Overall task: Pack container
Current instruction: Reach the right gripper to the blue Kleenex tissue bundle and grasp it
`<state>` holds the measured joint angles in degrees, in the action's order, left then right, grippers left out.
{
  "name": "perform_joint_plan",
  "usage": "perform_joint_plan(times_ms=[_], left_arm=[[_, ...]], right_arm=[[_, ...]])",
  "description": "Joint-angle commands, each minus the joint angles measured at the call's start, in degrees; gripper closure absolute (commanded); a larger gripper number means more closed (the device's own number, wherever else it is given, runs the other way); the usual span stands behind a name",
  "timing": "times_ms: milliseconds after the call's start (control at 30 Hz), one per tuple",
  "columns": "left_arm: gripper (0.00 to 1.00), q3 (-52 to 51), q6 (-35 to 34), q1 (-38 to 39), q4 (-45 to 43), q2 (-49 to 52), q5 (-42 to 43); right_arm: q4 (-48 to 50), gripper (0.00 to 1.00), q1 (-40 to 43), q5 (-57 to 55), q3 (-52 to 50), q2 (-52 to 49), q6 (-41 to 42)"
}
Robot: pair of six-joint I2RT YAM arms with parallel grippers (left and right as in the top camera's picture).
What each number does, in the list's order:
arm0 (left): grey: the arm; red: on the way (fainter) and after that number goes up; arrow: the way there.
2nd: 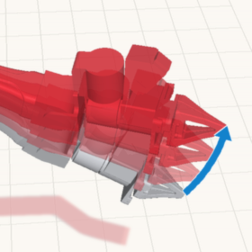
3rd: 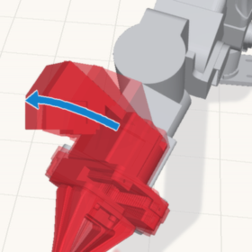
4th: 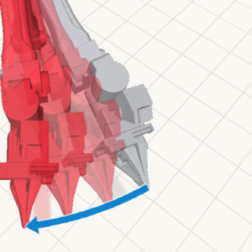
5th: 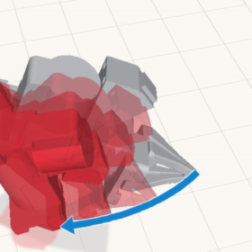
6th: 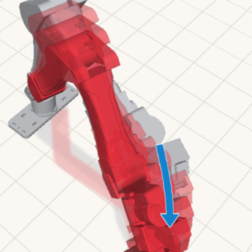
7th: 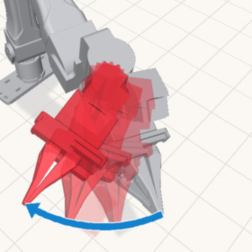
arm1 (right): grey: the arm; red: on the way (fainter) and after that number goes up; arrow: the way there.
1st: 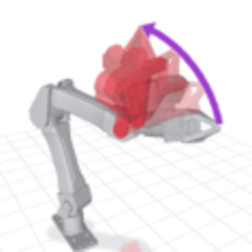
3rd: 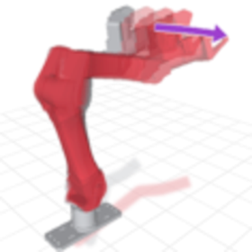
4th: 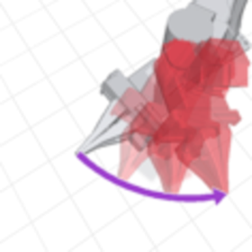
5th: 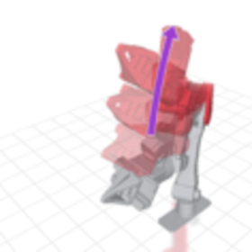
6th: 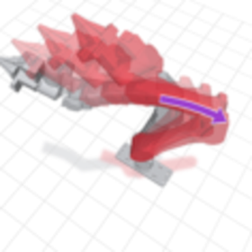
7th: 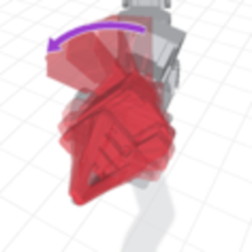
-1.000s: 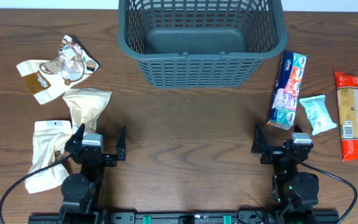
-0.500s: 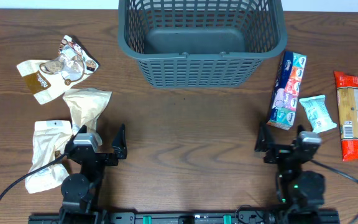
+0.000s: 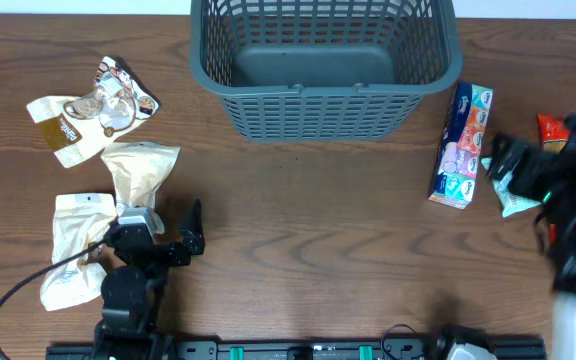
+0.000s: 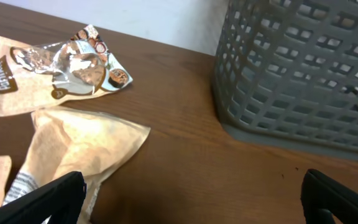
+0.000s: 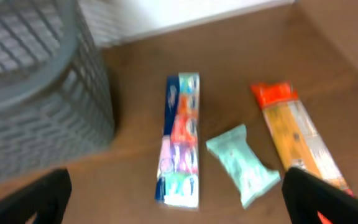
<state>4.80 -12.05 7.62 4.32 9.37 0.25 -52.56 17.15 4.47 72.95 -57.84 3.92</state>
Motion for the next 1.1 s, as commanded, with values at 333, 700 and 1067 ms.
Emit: perform_joint_plan(times_ms=[333, 700, 1067], left_arm=[[0.02, 6.4, 0.0, 0.2, -1.9, 8.6, -2.9], [0.01, 6.4, 0.0, 0.2, -2.2, 8.6, -2.9], [0.01, 6.4, 0.0, 0.2, -2.2, 8.6, -2.9]], right_arm=[[-14.2, 0.01, 2.3, 1.3, 21.1, -23.1, 1.0], [-13.0, 0.08, 2.2, -0.1, 21.1, -41.0, 2.7], [-5.8, 0.07, -0.9, -0.4, 21.1, -53.1, 2.9]])
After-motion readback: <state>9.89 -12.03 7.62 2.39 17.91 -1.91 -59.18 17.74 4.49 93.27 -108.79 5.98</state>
